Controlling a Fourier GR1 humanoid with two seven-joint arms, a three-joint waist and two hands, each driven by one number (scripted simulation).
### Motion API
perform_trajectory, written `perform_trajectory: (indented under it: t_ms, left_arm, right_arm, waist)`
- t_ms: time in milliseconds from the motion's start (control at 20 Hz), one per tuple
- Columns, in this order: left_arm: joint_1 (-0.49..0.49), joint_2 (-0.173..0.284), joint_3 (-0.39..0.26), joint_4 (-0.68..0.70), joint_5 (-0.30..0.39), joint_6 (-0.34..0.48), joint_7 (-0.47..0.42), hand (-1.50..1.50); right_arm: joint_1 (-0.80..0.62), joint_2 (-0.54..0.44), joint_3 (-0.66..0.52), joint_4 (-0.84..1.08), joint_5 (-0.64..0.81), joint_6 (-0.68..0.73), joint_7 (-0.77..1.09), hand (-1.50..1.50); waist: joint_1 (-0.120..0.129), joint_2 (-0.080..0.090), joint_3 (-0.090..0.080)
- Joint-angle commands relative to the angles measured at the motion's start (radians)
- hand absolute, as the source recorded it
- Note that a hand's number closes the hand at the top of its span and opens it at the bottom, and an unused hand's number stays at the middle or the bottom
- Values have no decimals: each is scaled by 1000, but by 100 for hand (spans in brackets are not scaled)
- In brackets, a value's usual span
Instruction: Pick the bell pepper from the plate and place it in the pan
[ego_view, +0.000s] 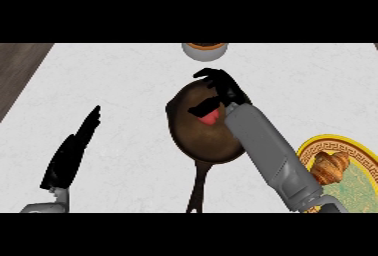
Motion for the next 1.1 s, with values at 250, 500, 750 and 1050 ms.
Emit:
perform_trajectory:
  t_ms: [250,500,750,1050]
  left_arm:
    - [70,-21,-25,-33,-19,14,-14,0]
    - [45,-16,2,-31,-19,28,16,0]
    - [60,-7,48,9,-4,35,-30,0]
    - [77,-3,49,-9,-26,42,-17,0]
  right_arm:
    - [-41,0,-85,16,-223,-298,-189,-150]
    - [-70,0,-200,95,-261,-399,-251,-150]
    - [23,-95,-299,63,-332,-308,-383,-150]
    - [149,-260,-325,22,-345,-144,-501,-150]
  waist:
    - [-17,-11,0]
    - [-61,-14,-1]
    - [-94,-22,-2]
    - [-107,-28,-2]
